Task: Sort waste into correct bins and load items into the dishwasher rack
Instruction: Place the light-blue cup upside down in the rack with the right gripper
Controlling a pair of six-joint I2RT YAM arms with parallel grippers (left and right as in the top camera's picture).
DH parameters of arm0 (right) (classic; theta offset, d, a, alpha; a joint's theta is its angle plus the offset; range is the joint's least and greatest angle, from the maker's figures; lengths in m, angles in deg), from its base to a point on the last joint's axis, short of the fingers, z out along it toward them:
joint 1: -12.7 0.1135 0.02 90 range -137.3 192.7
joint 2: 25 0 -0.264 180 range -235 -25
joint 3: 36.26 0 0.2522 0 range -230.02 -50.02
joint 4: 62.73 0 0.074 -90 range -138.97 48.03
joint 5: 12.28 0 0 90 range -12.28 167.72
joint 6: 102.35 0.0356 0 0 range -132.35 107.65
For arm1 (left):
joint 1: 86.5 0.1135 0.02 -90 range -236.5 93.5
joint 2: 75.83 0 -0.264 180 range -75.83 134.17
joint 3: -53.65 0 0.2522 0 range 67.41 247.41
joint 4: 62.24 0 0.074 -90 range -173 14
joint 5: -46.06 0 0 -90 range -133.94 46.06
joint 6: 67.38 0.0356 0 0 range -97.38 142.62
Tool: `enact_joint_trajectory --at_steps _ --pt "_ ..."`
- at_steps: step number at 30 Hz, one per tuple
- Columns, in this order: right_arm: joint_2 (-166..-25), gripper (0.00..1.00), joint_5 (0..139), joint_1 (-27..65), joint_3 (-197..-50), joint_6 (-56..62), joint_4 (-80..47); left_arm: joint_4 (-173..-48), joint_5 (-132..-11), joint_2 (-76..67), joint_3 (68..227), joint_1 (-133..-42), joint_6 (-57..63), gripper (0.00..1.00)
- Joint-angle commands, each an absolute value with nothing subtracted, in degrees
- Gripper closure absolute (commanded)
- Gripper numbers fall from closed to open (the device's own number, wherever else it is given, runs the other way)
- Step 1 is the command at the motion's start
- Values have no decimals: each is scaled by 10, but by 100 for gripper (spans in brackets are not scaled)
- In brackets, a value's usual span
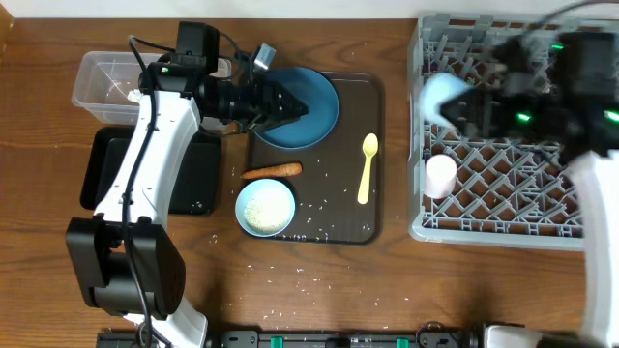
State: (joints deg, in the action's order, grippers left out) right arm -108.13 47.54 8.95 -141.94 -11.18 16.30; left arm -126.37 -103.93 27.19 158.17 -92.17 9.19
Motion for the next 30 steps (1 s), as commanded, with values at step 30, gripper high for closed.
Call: enact_joint_trajectory --at_steps 30 --pt "-1261 41 686 -45 -1420 -84 326 -1289 -775 270 1571 -921 99 70"
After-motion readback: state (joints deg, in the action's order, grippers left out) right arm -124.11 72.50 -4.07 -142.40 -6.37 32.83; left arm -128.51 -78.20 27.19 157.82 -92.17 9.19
